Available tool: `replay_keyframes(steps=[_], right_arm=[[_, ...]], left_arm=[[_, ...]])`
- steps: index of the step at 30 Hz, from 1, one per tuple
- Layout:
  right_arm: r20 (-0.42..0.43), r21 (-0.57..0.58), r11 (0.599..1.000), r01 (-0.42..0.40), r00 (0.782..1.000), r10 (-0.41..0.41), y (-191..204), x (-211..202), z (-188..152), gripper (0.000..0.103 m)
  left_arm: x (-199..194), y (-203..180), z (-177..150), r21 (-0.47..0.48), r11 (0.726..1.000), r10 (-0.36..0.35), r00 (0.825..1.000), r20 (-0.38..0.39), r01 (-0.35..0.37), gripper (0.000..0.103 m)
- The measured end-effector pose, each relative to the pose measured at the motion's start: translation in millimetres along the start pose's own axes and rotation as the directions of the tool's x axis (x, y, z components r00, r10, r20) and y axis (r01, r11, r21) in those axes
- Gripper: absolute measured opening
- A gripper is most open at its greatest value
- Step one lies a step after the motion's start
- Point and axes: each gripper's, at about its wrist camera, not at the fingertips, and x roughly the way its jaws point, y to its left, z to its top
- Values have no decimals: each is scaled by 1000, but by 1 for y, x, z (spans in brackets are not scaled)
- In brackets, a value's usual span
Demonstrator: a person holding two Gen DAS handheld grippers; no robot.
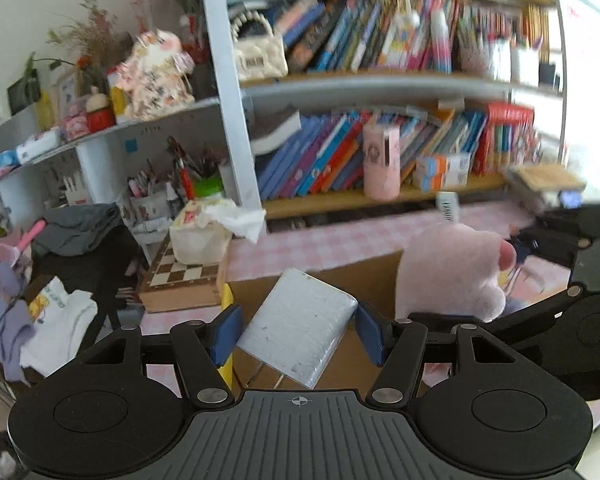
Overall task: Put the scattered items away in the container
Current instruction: 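Lower both held items into the box and open both tools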
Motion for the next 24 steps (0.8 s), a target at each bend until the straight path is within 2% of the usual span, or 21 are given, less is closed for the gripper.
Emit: replay_keyframes(steps=[4, 7, 9, 14, 18, 24], right_arm=[[-62, -160, 985, -68, 996, 59, 3, 39, 0, 66], [-126, -297, 948, -114, 989, 80, 8, 67, 0, 66], [-179, -341, 927, -153, 979, 95, 9, 85, -4, 66], [-273, -407, 892, -196, 958, 87, 10, 118, -16, 66], [-321, -387, 898, -209, 943, 81, 3, 132, -21, 67], [-330, -378, 900, -217, 940, 88, -1, 135, -20, 69]], left_arm=[[42, -5, 0, 81, 997, 26, 995, -94, -19, 61], [71, -11, 2, 140, 990, 53, 987, -149, -31, 61], [90, -15, 3, 154, 988, 48, 981, -188, -18, 61], [123, -21, 0, 193, 981, 59, 962, -268, -7, 61], [138, -19, -6, 194, 981, 58, 947, -316, 4, 62], [150, -16, -10, 181, 983, 49, 936, -348, 16, 65]])
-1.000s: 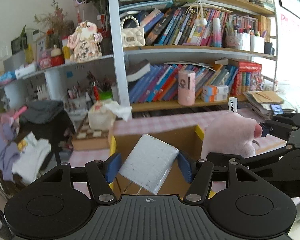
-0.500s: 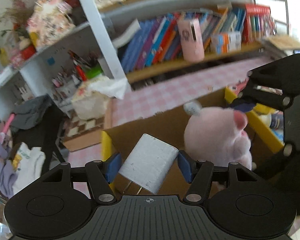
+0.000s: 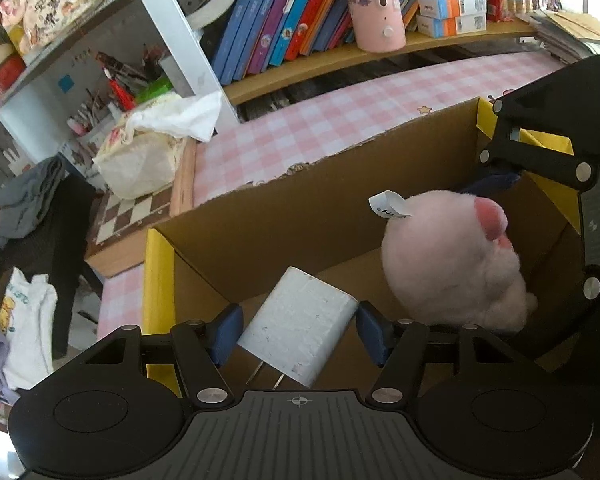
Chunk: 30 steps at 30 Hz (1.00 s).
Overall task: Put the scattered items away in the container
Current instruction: 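Lower both held items into the box and open both tools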
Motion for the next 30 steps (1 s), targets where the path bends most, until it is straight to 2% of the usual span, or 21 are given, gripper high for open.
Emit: replay_keyframes(steps=[2, 5, 8, 10, 18, 24, 30], right_arm=[[1, 4, 1000, -9, 1000, 9, -1, 0, 0, 71], [20, 2, 1000, -15, 1000, 15, -4, -1, 2, 76], [56, 7, 1000, 7, 998, -7, -6, -5, 1, 84], [84, 33, 999, 2, 996, -4, -12, -10, 1, 85], [186, 124, 992, 27, 981, -50, -23, -51, -2, 87], [261, 210, 975, 75, 956, -130, -20, -98, -13, 87], [327, 281, 948, 148, 914, -239, -1, -151, -34, 88]], left_arm=[[-1, 1, 1, -7, 1000, 3, 1000, 9, -3, 65], [-3, -1, 2, 6, 1000, 25, 999, 25, -25, 74], [-10, 0, 3, -4, 999, 53, 998, 47, -53, 77], [-19, 1, 5, -20, 998, 66, 995, 76, -65, 82], [-71, 3, 7, -99, 992, 94, 976, 197, -75, 85], [-119, -3, -7, -154, 983, 139, 953, 269, -100, 91], [-167, -9, -36, -240, 967, 159, 933, 323, -82, 92]])
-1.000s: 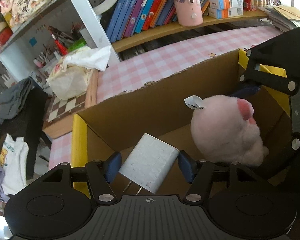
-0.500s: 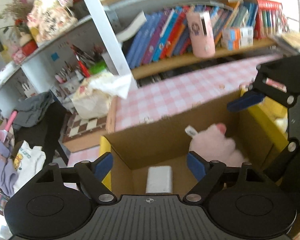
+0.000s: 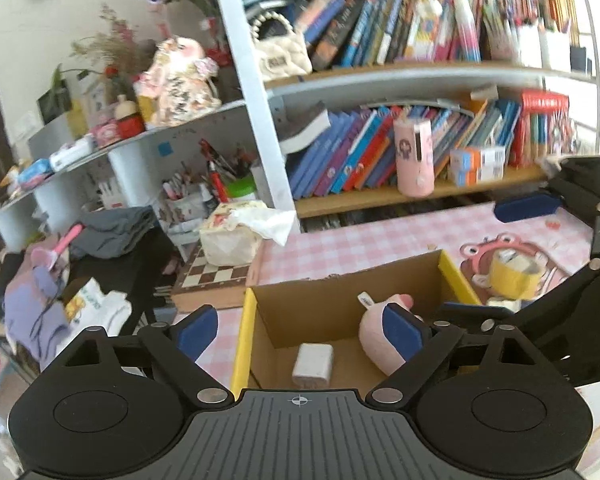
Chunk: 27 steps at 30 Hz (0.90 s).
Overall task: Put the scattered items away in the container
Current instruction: 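Lower both held items into the box and open both tools, then lift both open tools out of the box and back away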
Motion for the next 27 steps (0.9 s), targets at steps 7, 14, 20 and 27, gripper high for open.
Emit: replay_keyframes(steps=[7, 14, 20, 27], right_arm=[[60, 95, 994, 54, 996, -59, 10, -69, -24, 89], [17, 232, 966, 114, 993, -121, 35, -124, -62, 89], [-3, 255, 957, 140, 990, -144, 62, -164, -89, 89], [-41, 306, 936, 175, 984, -171, 82, -189, -118, 90]], left_arm=[[-67, -7, -24, -34, 999, 27, 998, 52, -25, 94], [-119, -21, -64, -81, 996, 30, 999, 35, -27, 95], [-149, -38, -91, -92, 996, 15, 1000, 18, -14, 95], [-170, -54, -114, -72, 997, 14, 1000, -4, -14, 95]])
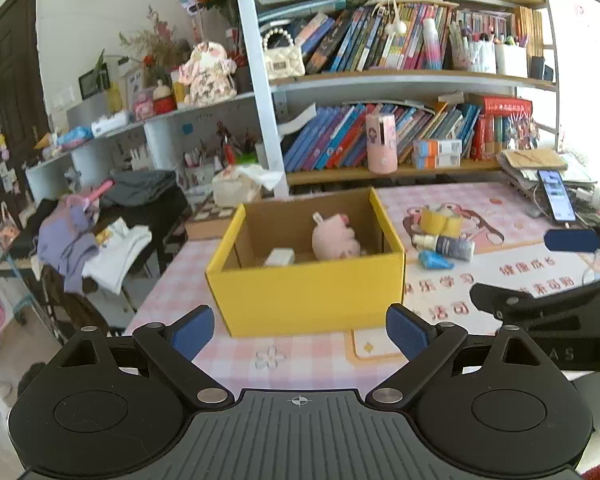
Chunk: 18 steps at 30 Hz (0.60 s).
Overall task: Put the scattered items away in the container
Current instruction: 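Lift both open tools out of the box and back away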
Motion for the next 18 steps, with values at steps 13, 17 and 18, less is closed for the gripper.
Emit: replay_keyframes(steps=[13, 17, 18], right_arm=[[-169, 129, 989, 69, 985, -47, -11, -6, -37, 90], [-162, 118, 990, 74, 985, -55, -15, -8, -40, 91], [-151, 108, 991, 76, 987, -59, -16, -9, -41, 91]], left_arm=[[12, -12, -39, -28, 1000, -10, 990, -141, 6, 95], [13, -14, -43, -39, 999, -10, 990, -142, 4, 95], [13, -15, -44, -37, 999, -4, 990, -140, -1, 96]])
